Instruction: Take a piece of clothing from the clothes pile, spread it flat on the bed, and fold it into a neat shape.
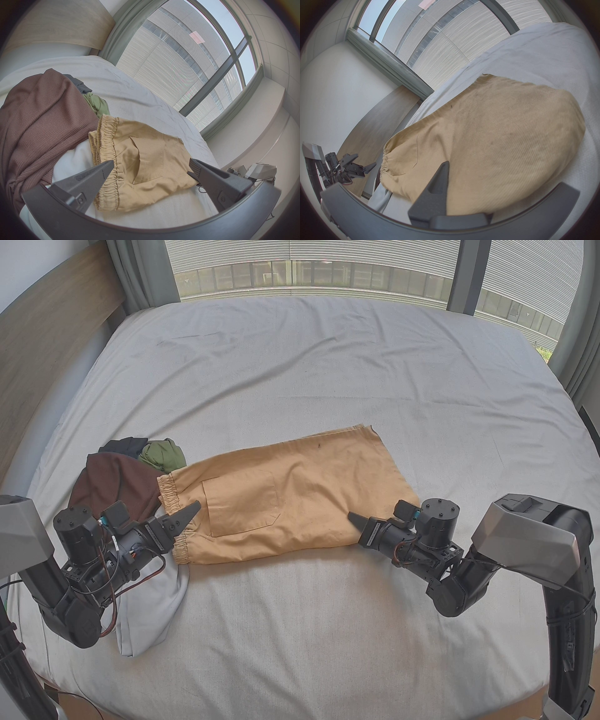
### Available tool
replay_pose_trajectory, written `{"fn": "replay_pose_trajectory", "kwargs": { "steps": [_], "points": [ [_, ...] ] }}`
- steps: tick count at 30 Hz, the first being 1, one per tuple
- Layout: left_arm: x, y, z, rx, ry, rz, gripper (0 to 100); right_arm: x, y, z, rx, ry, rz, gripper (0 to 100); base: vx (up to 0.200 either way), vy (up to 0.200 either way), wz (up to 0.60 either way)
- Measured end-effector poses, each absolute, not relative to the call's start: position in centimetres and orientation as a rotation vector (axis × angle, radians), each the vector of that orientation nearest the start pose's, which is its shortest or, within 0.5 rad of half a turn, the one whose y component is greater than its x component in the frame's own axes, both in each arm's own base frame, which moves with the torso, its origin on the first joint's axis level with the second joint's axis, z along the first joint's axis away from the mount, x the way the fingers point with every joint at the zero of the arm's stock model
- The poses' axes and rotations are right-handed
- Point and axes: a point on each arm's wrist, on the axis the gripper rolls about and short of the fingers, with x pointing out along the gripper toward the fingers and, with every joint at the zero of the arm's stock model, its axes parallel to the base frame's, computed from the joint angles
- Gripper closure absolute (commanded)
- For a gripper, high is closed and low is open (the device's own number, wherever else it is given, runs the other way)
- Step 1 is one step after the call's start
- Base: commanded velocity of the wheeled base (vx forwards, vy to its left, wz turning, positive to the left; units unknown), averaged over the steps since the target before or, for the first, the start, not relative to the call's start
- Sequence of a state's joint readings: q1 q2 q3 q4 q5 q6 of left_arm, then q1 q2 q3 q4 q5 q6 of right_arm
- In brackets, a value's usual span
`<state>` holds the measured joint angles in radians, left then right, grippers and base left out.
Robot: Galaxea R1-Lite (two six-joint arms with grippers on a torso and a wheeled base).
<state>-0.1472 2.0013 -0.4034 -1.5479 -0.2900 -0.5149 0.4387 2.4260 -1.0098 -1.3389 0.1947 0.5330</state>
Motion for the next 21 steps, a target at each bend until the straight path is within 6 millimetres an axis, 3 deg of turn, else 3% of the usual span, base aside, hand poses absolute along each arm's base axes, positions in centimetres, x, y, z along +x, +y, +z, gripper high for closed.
{"fn": "replay_pose_trajectory", "kwargs": {
  "steps": [7,17,21],
  "points": [
    [29.4,-4.9,9.1,-0.51,0.159,-0.412,0,37.5,17.9,3.3,0.48,0.249,0.593,100,0.0,0.0,0.0],
    [29.3,-4.8,9.2,-0.51,0.158,-0.411,0,32.0,14.6,2.1,0.374,0.345,0.551,100,0.0,0.0,0.0],
    [29.3,-4.9,9.2,-0.511,0.158,-0.412,0,30.8,13.3,2.1,0.347,0.352,0.533,100,0.0,0.0,0.0]
  ]
}}
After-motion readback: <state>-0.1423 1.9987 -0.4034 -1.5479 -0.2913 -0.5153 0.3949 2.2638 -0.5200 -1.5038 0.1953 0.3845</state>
